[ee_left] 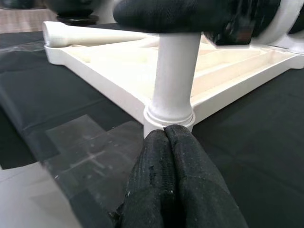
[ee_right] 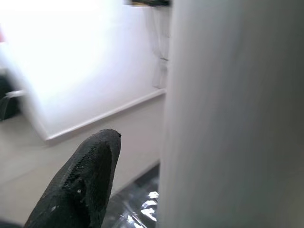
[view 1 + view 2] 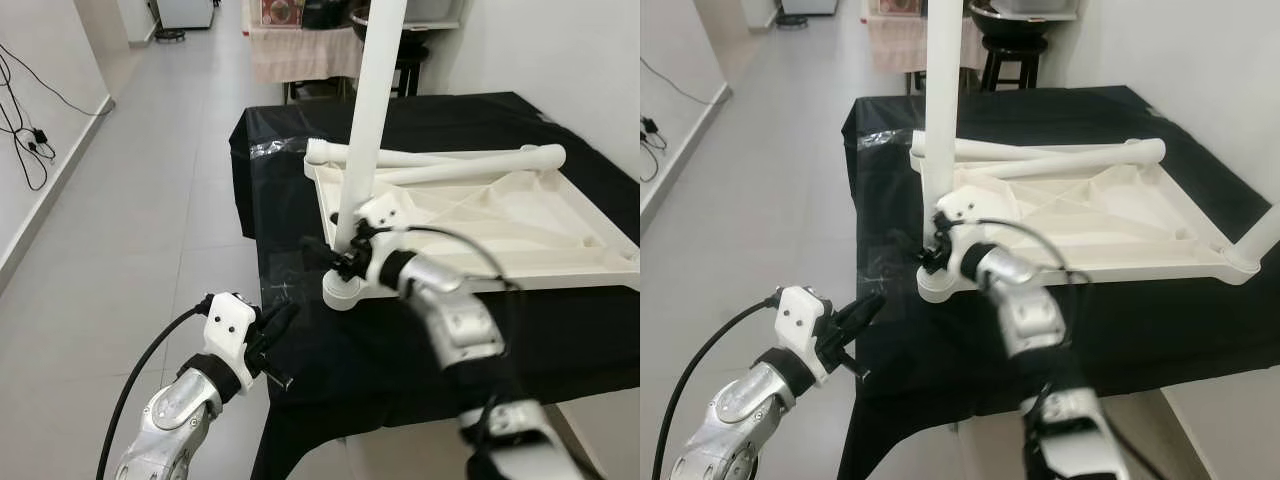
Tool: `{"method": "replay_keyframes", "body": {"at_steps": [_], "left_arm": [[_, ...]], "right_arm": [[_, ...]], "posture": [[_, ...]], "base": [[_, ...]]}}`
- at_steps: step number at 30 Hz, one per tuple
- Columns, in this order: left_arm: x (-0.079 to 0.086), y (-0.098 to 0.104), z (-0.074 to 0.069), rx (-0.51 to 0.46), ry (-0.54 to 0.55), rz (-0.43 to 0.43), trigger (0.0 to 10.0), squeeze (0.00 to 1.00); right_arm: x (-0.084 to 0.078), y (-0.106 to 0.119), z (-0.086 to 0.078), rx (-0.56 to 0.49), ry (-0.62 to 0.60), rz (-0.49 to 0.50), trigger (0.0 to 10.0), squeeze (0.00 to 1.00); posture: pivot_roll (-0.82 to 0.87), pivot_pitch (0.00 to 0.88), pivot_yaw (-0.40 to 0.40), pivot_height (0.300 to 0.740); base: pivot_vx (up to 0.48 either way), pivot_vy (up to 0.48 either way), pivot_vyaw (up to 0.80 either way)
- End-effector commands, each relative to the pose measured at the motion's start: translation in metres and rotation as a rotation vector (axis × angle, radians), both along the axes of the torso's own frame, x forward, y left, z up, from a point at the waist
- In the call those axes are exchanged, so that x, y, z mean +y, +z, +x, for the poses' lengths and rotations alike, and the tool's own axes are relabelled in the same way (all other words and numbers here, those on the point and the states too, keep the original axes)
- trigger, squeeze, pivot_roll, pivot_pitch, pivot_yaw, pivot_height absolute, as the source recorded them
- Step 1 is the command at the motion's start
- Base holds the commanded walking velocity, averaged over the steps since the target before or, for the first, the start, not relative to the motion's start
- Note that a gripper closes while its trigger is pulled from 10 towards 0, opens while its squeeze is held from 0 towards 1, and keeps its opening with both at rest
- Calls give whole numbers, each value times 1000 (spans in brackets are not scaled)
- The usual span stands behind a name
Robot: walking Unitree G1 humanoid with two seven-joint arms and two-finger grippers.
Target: Building children table
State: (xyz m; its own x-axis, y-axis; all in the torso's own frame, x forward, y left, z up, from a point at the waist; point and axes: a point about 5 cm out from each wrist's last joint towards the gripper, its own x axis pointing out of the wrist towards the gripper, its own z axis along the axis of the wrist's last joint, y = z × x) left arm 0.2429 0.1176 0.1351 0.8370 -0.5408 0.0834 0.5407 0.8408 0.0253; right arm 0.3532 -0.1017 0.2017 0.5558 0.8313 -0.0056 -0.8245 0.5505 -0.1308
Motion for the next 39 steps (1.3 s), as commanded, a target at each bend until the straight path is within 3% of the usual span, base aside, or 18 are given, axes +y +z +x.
{"method": "replay_keyframes", "body": {"at_steps": [1,8,9,10,19,24,26,27,28,29,31,32,33,34,39], "left_arm": [[0,-3,0,12,3,3,10000,0],[1,-3,-1,10,7,4,10000,0],[2,-3,-1,10,7,4,10000,0],[2,-2,-1,10,7,4,10000,0],[1,-2,-1,11,6,5,10000,0],[1,-2,-1,12,4,4,10000,0],[2,-2,-1,12,5,3,10000,0],[2,-2,-1,12,5,3,10000,0],[3,-2,0,11,8,3,10000,0],[3,-2,0,10,10,3,10000,0],[3,-2,0,10,10,3,10000,0],[3,-1,0,9,10,3,10000,0],[3,-1,0,9,10,3,10000,0],[3,-2,0,10,9,5,10000,0],[2,-2,1,16,4,-2,10000,0]], "right_arm": [[8,-4,-3,6,82,1,10000,0],[0,-2,1,13,176,-46,10000,0],[-2,0,2,23,199,-41,7255,0],[-4,1,3,30,209,-35,0,0],[-20,-3,6,42,225,-5,0,0],[-35,-15,5,60,79,-25,0,0],[-34,-28,2,106,-81,-16,0,0],[-34,-28,2,106,-81,-16,0,0],[-32,-49,0,172,-470,-21,0,0],[-35,-56,-7,191,-660,-27,0,0],[-35,-56,-7,191,-660,-27,0,0],[-29,-62,-19,203,-700,-29,0,0],[-29,-62,-19,203,-700,-29,0,0],[-19,-56,-25,143,-661,-49,0,0],[-8,-48,-18,107,-566,-53,0,0]], "posture": [[13,57,-51,740],[19,61,-51,740],[19,62,-49,740],[19,62,-49,740],[17,68,-46,740],[8,70,-47,740],[-1,70,-58,740],[-1,70,-58,740],[-3,72,-58,740],[2,83,-49,740],[2,83,-49,740],[2,83,-49,740],[2,83,-49,740],[-12,75,-33,740],[-6,79,-52,740]], "base": [[0,0,0],[0,0,0],[0,0,0],[0,0,0],[0,0,0],[0,0,0],[0,0,0],[0,0,0],[0,0,0],[0,0,0],[0,0,0],[0,0,0],[0,0,0],[0,0,0],[0,0,0]]}}
